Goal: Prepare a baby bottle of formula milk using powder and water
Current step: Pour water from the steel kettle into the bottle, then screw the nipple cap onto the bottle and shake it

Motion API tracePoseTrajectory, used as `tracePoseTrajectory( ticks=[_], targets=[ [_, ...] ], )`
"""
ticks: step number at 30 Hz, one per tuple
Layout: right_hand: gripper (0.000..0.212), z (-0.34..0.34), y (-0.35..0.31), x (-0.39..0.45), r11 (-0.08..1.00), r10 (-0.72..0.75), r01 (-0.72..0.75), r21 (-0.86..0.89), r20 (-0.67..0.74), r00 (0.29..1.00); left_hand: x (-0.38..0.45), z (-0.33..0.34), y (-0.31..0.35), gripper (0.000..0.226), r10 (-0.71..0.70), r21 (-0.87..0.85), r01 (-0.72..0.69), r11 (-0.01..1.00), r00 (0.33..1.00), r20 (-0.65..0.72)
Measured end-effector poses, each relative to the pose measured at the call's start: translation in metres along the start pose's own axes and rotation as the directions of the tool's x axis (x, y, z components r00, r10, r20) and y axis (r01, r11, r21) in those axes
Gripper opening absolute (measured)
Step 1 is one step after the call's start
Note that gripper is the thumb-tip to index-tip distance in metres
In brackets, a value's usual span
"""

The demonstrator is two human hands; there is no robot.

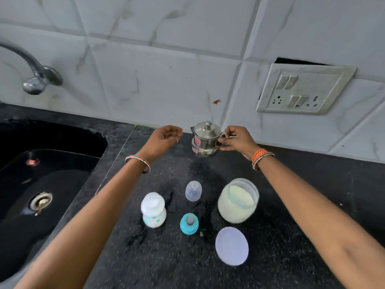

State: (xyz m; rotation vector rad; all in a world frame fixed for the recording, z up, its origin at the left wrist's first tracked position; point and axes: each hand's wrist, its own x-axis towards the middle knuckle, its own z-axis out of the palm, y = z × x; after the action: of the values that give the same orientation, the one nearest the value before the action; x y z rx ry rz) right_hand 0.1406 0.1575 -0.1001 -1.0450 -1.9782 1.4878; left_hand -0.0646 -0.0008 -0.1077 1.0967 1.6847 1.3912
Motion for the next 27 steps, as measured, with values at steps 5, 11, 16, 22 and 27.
tracePoseTrajectory(
  ticks=[5,11,16,22,27],
  targets=[
    [0.021,0.004,0.031,0.042,0.999,0.035,-0.036,-0.032,-0.016,0.999,0.043,0.012,-0.015,0.031,-0.07,0.105,0.063,0.992,0.996,0.063],
    [0.028,0.014,0.037,0.06,0.99,0.136,-0.135,0.027,-0.034,0.99,0.045,0.014,-0.019,0.031,-0.075,0.135,0.062,0.989,0.993,0.095],
    [0.045,0.02,0.002,0.031,0.829,-0.072,-0.051,-0.557,-0.196,0.978,0.006,-0.002,-0.006,0.026,-0.047,0.03,0.045,0.999,0.994,0.101],
    [0.012,0.076,-0.048,-0.093,0.718,-0.215,0.266,-0.643,0.158,0.964,-0.073,-0.018,0.013,0.027,0.064,-0.063,-0.065,0.996,0.998,-0.008],
    [0.015,0.107,-0.032,-0.14,0.506,-0.14,0.289,-0.813,0.253,0.957,-0.136,-0.024,-0.01,0.026,0.104,-0.048,-0.112,0.993,0.984,-0.147]
  ],
)
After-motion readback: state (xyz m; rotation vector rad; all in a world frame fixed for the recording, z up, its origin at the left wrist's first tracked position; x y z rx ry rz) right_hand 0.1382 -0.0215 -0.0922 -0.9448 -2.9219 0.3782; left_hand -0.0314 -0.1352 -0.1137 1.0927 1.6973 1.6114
